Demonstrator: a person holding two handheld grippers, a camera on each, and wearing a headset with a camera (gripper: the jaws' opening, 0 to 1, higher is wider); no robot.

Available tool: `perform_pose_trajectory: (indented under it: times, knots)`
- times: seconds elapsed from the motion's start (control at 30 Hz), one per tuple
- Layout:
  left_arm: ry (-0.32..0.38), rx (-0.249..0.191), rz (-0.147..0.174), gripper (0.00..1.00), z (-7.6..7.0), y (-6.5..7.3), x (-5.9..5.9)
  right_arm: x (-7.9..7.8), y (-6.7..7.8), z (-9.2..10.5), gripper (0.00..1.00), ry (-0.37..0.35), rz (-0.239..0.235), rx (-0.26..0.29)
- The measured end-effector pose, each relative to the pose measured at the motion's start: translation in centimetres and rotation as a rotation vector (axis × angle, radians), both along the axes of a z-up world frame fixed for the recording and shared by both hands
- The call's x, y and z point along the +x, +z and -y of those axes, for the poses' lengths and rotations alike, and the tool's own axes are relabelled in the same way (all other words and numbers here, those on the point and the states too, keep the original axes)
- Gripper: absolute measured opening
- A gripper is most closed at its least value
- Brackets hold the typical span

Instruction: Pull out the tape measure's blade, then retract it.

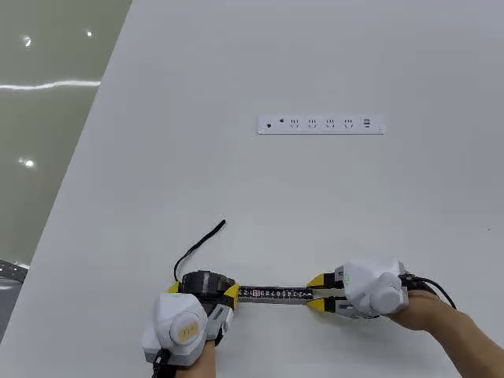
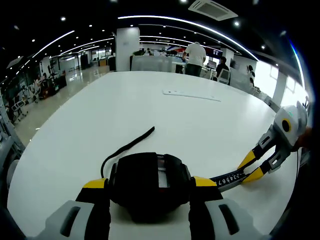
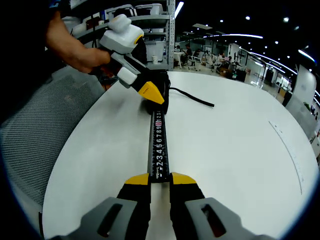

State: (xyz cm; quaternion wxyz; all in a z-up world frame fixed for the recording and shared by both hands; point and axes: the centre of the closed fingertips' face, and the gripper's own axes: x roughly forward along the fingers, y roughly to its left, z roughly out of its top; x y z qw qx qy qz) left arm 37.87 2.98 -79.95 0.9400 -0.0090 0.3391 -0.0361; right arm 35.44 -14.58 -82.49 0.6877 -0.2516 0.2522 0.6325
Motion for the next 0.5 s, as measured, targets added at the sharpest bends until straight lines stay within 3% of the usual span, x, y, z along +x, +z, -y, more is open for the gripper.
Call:
perform_pose_trajectory:
  times: [0.5]
  knots:
    - [0.001,-0.004,-0.002,0.60,-0.1,-0.1,0.0,0.2,-0.1,-2.3,0.12,0.004,-0.005,0.015]
